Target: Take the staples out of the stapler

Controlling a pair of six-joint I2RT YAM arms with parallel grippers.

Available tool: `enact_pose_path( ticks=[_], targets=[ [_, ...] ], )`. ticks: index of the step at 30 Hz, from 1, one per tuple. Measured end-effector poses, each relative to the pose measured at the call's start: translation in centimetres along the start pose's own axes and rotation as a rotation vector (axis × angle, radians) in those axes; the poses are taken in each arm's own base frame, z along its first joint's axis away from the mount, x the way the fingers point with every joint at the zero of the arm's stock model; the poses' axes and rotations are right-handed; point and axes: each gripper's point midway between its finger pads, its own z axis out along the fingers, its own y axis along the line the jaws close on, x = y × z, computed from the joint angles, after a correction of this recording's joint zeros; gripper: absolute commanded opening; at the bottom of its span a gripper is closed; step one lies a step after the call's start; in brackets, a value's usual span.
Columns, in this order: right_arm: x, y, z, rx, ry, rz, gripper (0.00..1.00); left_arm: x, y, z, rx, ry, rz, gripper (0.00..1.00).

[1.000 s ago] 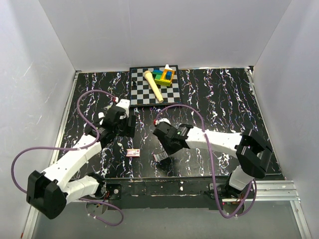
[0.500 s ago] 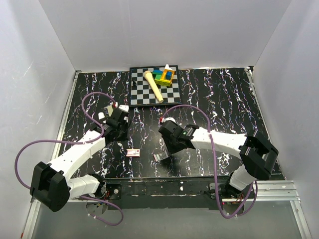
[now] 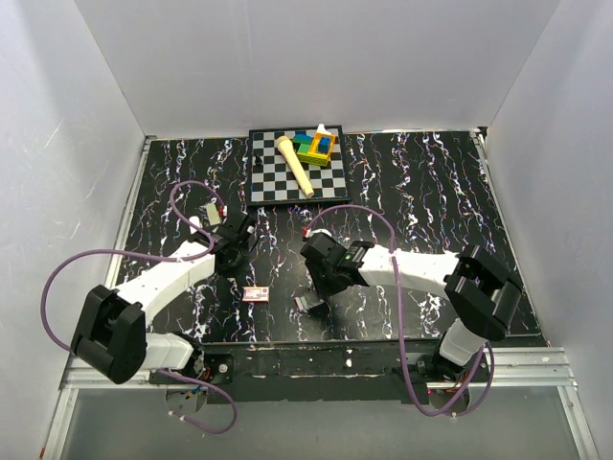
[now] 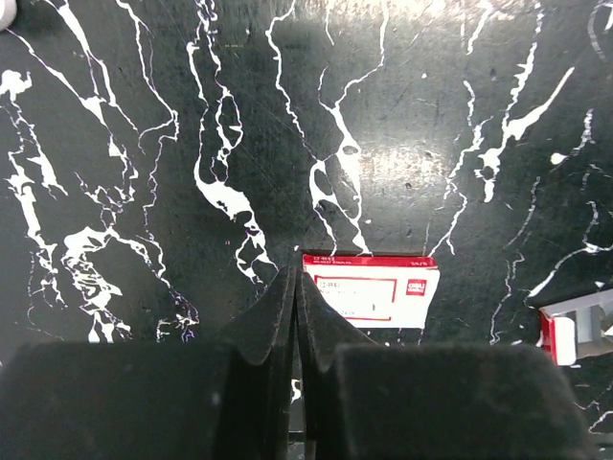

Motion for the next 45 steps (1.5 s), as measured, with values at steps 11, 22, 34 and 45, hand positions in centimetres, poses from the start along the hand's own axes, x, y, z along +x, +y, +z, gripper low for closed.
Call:
enact_pose_path(
  ticks=[11,22,34,45],
  targets=[
    [-0.1,0.2,0.1,-0.008,-0.003,0.007,0.35,2.5,0.5,2.4,-0.066,0.126,-0.012,0.0],
    [-0.2,0.5,0.5,-0.018,-0.006,0.008,0.34,4.4,0.4,3.2,-0.094,0.207,0.021,0.0],
    [0.0,0.5,1.3,-0.006,0.012,0.012,0.27,5.0,-0.3,3.3,-0.083,0.223,0.05,0.0],
    [0.3,0.4,1.8,0.003,0.026,0.015,0.21,5.1,-0.5,3.2,-0.08,0.223,0.057,0.0]
  ],
)
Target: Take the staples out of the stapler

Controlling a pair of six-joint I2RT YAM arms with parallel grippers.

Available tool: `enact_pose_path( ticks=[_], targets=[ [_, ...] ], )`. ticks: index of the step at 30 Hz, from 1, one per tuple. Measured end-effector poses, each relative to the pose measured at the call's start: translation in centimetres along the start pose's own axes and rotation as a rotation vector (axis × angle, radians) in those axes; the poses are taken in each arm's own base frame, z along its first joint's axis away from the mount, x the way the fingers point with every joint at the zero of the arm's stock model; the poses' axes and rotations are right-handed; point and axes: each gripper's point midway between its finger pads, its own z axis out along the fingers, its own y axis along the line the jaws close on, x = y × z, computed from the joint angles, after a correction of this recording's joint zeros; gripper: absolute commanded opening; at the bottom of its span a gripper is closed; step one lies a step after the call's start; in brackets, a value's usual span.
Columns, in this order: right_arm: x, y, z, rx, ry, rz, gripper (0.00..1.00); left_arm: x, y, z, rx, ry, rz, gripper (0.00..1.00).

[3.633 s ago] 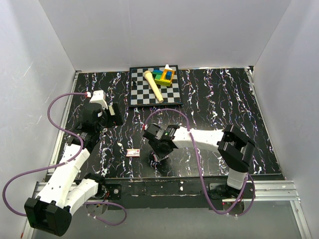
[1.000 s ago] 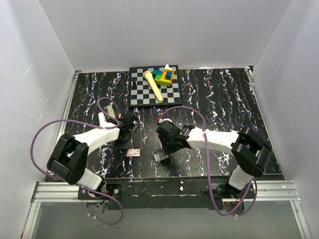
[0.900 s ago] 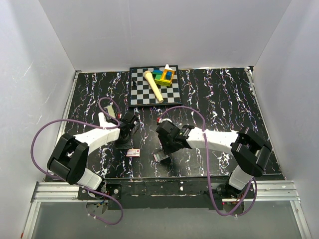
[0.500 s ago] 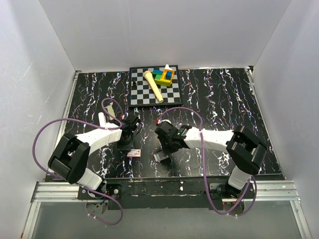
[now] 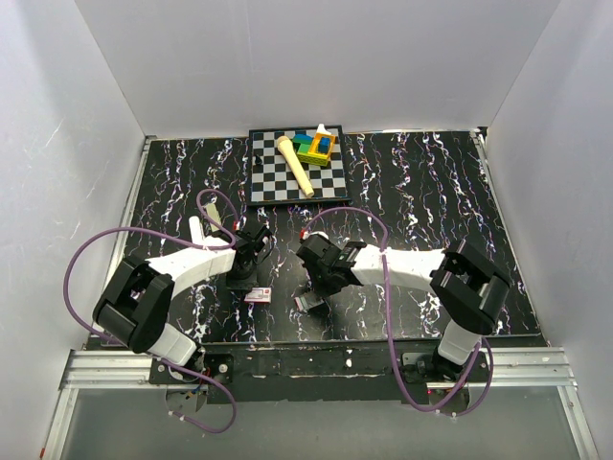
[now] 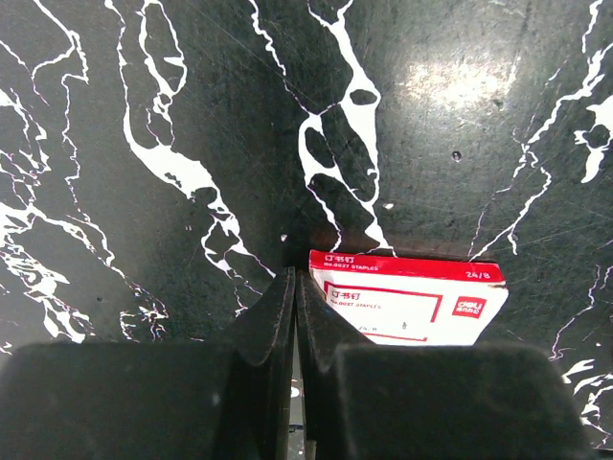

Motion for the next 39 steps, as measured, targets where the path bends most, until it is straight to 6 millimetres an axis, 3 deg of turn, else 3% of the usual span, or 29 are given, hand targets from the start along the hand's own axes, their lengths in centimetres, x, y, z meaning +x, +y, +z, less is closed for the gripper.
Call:
enact_pose_path(
  ticks=[6,10,20,39],
  targets=[
    [0.1,0.0,0.2,0.003,0.005,0.005,0.15,0.1,-0.2,0.0,0.006,0.001,0.003,0.0],
    [0.0,0.0,0.2,0.004,0.006,0.004,0.01,0.1,-0.4,0.0,0.012,0.001,0.007,0.0],
    [0.0,-0.1,0.2,0.017,0.002,0.011,0.01,0.3,-1.5,-0.2,0.05,0.002,0.021,0.0],
    [-0.2,-1.1,0.2,0.083,-0.025,0.118,0.01,1.0,-6.3,-0.8,0.214,-0.012,0.014,0.0]
  ],
)
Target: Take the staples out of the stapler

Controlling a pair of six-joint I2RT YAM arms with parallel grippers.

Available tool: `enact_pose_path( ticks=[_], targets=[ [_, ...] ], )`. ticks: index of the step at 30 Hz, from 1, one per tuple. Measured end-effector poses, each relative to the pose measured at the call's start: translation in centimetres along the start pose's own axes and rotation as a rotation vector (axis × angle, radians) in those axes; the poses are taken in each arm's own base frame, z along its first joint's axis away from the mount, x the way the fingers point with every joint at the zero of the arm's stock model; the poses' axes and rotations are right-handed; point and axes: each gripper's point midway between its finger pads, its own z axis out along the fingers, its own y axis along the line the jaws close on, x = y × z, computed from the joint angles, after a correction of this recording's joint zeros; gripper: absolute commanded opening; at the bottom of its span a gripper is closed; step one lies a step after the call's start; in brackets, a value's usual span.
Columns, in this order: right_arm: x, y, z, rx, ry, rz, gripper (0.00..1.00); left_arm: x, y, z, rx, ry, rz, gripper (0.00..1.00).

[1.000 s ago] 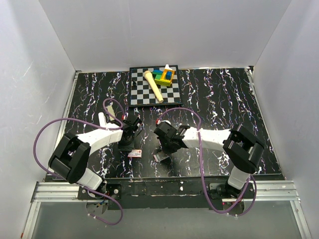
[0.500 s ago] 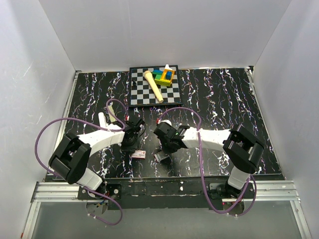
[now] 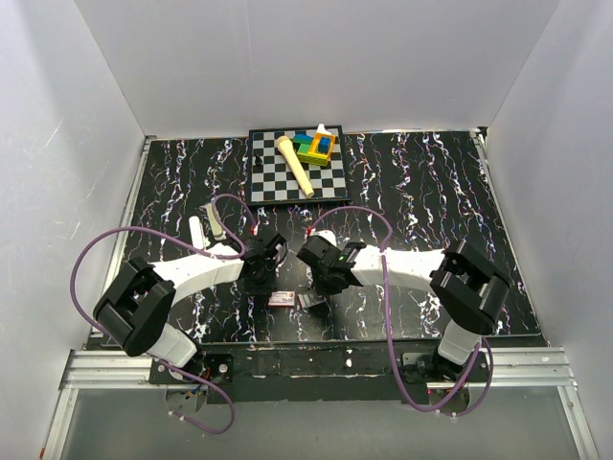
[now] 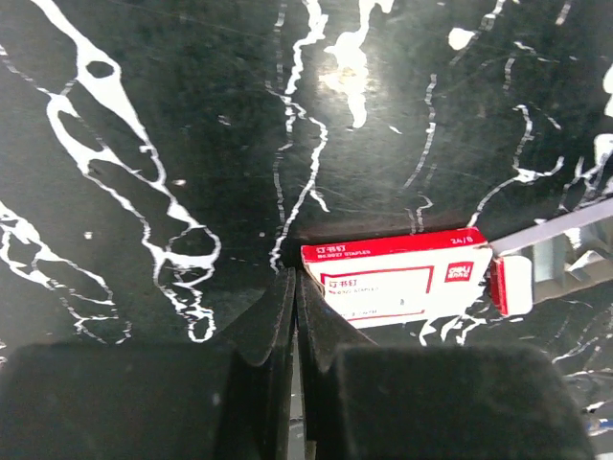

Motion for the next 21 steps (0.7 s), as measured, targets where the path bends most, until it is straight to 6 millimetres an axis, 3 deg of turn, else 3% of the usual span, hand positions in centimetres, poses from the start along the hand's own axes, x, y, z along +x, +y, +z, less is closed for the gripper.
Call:
enact_pose_path(
  ticks=[9,21],
  targets=[
    [0.0,0.1,0.0,0.003,-0.001,0.029,0.01,0.3,-1.6,0.1,0.05,-0.009,-0.001,0.0],
    [-0.4,-0.2,0.1,0.027,-0.024,0.059,0.01,0.5,-1.8,0.1,0.059,-0.014,-0.001,0.0]
  ],
)
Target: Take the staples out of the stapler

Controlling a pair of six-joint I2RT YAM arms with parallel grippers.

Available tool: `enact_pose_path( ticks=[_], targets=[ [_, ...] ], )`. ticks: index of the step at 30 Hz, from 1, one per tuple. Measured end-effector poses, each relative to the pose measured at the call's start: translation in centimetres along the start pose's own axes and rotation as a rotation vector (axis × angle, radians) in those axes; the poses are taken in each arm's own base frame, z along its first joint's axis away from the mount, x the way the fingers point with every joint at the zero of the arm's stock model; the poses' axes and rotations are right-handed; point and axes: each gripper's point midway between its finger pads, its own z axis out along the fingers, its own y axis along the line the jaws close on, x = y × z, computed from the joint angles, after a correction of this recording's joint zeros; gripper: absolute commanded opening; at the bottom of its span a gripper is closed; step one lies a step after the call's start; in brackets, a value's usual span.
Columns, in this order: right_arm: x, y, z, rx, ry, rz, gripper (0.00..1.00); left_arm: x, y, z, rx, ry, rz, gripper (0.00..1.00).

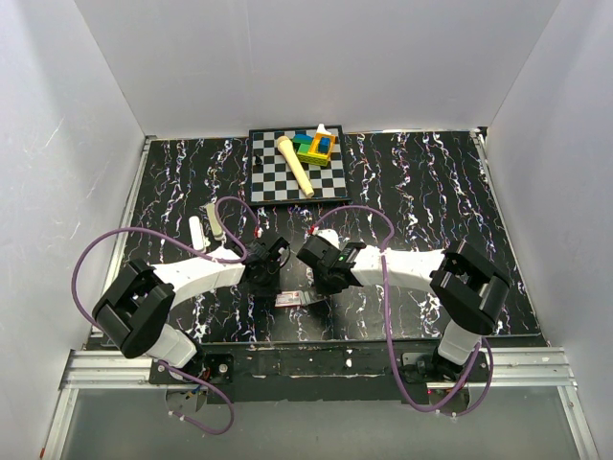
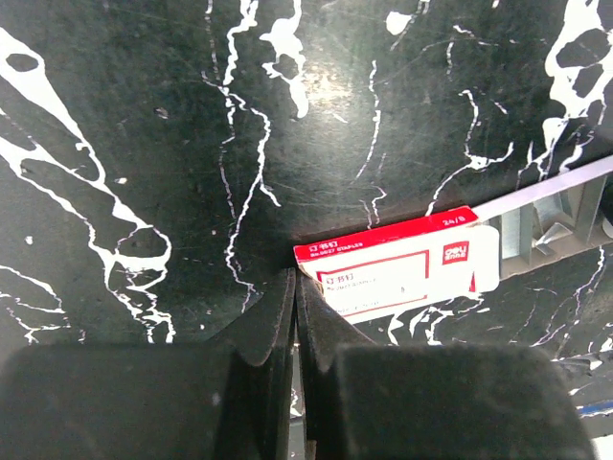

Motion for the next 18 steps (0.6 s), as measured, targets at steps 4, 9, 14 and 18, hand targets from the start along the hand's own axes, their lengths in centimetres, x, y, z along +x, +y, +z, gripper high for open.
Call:
enact_pose_path(
  ticks=[4,9,14,18],
  targets=[
    [-0.16,-0.16,0.05,0.008,-0.007,0.004,0.01,0.07,-0.56,0.07,0.018,-0.001,0.009,0.0],
    [-0.15,-0.16,0.14,0.009,-0.005,0.007,0.01,0.16,-0.82,0.11,0.023,-0.001,0.015,0.0],
    [-0.15,-0.14,0.18,0.009,-0.005,0.007,0.01,0.23,-0.89,0.13,0.023,-0.001,0.02,0.0],
    [-0.23,-0.03,0.23,0.008,-0.006,0.012,0.01,0.22,-1.06,0.15,0.027,0.003,0.02,0.0]
  ],
)
